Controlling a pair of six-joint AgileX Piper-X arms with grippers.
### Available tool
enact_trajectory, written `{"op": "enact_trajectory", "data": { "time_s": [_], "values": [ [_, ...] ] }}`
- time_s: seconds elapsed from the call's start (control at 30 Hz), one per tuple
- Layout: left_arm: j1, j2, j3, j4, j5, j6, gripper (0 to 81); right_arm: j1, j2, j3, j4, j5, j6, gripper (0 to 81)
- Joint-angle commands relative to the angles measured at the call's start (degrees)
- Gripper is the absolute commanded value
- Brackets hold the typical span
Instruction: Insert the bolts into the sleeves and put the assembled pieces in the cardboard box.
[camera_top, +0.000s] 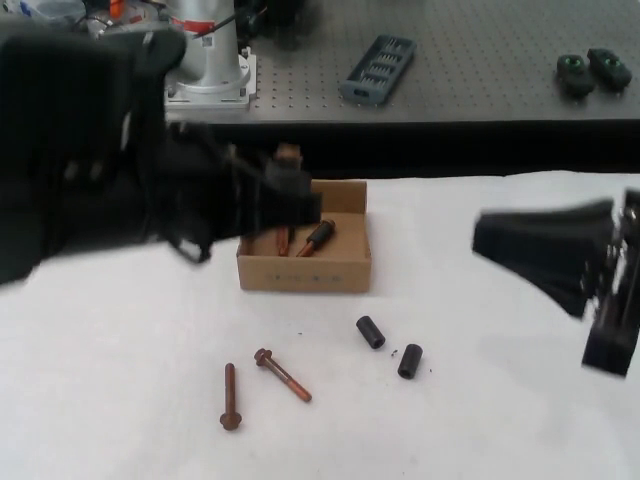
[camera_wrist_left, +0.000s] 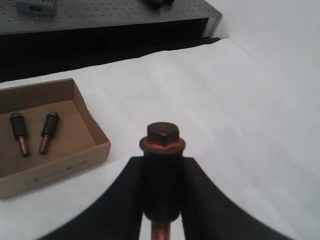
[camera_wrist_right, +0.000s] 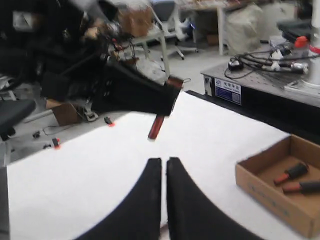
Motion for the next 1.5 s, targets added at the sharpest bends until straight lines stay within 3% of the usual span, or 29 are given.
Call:
{"op": "enact_trajectory", "data": {
  "time_s": [0.0,0.17,0.4,0.6,0.8,1.47],
  "values": [
    [1.23,7.7,-9.52,7.51,2.84,-0.31,2.1,-0.35,-3.48,-0.11,12.25,4.6,-5.45,3.7],
    [1.38,18.65,-22.6,13.65,2.73,1.45,2.1,-0.35,-8.15,-0.11,24.09,11.36,-7.07,3.7],
    [1.63,32.28,-39.25,23.66,2.73,2.78,2.1,-0.35,-13.5,-0.11,38.21,25.57,-19.74,3.7],
    [2.47,41.18,-49.33,29.78,2.29,5.35,2.1,-0.35,-17.37,-0.11,48.8,25.64,-23.31,3.7],
    [4.33,47.42,-54.12,31.73,-0.79,5.35,2.1,-0.35,-19.91,-0.11,50.27,25.46,-23.31,3.7],
    [11.6,59.0,-55.43,29.13,-0.75,5.77,2.1,-0.35,-20.0,-0.11,50.27,25.46,-20.39,3.7]
  ]
}}
